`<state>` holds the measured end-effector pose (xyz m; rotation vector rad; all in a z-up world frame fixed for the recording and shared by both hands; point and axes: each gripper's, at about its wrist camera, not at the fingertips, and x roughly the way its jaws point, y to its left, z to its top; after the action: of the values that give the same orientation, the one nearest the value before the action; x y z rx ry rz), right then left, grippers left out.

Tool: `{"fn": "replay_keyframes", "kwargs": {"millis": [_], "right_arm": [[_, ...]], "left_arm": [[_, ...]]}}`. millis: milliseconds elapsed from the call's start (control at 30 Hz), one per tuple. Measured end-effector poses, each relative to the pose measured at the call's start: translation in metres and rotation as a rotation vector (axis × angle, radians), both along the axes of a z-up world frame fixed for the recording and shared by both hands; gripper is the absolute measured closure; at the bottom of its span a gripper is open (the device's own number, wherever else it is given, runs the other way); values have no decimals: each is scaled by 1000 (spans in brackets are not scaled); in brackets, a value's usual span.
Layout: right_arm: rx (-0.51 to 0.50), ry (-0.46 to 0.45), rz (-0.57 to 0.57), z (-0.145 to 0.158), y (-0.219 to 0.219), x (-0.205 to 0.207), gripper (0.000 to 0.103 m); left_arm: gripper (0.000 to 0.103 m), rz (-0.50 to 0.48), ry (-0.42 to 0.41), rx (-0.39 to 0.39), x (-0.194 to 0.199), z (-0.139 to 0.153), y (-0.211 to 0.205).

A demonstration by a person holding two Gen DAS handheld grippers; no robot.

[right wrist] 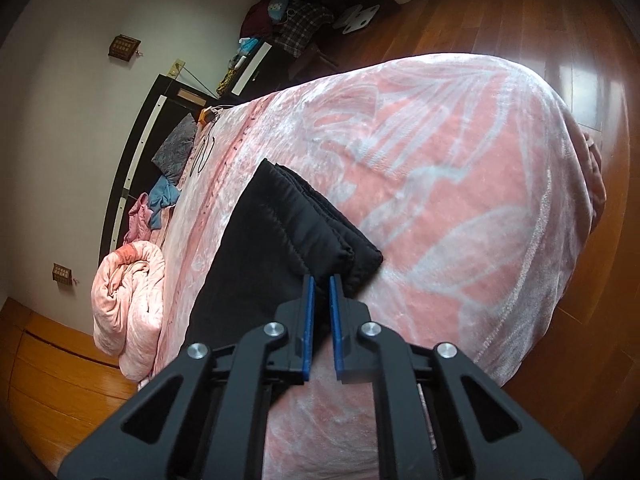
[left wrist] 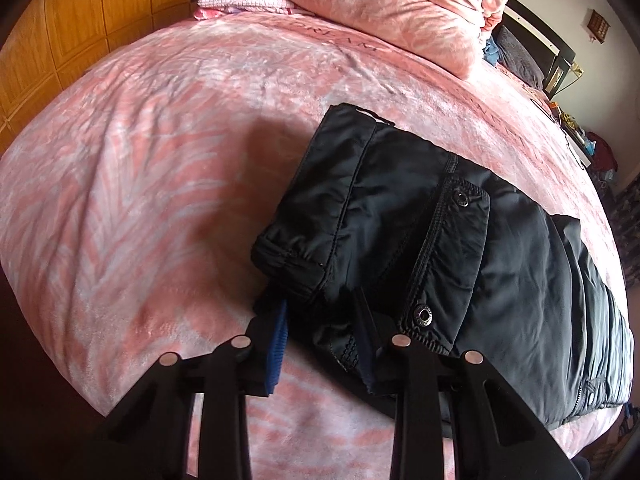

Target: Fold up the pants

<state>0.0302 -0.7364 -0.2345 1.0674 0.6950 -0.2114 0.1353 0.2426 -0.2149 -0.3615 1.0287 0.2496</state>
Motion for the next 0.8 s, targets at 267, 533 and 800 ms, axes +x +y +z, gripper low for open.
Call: {"fn": "replay_keyframes", "kwargs": {"millis": [267, 533, 800], "right_arm": [[94, -79, -61, 4, -16, -28, 60], [191, -78, -34, -11, 4, -8, 35], [271, -164, -70, -32, 6, 12, 35]], "left_arm": [[52, -7, -11, -26, -2, 1, 2], [35, 5, -31, -62, -8, -3, -4], [31, 41, -42, -110, -10, -7, 0]]}}
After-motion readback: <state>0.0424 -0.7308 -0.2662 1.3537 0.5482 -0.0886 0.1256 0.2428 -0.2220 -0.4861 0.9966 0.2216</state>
